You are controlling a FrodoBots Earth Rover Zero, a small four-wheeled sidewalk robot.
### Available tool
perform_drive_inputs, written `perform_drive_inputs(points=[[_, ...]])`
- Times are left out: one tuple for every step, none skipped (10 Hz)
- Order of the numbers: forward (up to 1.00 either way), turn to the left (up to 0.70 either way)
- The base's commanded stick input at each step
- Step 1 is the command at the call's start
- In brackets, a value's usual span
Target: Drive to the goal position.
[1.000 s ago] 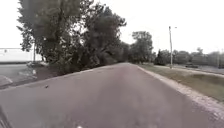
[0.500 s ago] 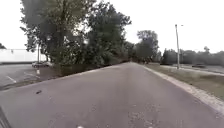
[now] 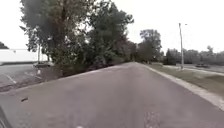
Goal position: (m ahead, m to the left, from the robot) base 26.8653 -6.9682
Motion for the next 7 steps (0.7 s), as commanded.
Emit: perform_drive_inputs(points=[[1.00,-0.10],[1.00,-0.10],[1.00,-0.10],[1.00,-0.10],[1.00,-0.10],[1.00,-0.10],[1.00,-0.10]])
